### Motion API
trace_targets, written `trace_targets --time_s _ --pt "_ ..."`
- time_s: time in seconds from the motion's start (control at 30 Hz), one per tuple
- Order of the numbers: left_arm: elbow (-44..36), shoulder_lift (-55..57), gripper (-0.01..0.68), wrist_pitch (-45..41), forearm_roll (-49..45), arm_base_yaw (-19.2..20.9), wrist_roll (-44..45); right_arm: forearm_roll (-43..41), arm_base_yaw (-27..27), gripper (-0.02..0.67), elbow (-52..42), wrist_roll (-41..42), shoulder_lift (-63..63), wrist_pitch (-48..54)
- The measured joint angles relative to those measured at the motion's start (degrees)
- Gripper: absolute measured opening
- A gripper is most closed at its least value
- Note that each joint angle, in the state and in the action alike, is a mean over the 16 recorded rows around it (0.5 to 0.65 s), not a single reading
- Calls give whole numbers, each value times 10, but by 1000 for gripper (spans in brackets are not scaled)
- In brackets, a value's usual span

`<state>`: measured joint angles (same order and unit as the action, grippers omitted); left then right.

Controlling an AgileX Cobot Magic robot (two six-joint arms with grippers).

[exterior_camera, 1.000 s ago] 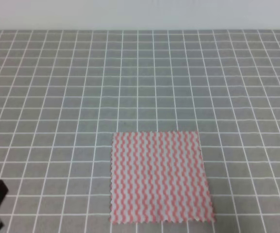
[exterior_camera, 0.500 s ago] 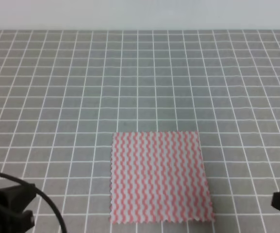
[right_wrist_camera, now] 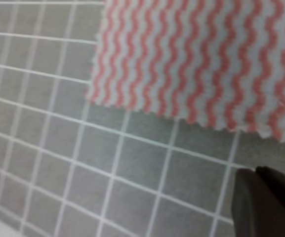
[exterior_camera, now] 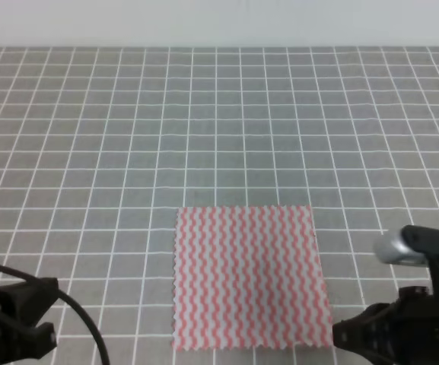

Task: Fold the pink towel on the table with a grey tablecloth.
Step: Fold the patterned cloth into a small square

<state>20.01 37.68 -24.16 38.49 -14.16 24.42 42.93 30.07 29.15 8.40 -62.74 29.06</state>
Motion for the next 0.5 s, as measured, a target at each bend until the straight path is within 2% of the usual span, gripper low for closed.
trace_targets --time_s 0.17,0.5 --pt "0 0 -3 -4 1 0 3 -13 28 69 5 -24 -47 -26" --pt "0 0 -3 -10 2 0 5 -7 30 216 7 -59 -111 -53"
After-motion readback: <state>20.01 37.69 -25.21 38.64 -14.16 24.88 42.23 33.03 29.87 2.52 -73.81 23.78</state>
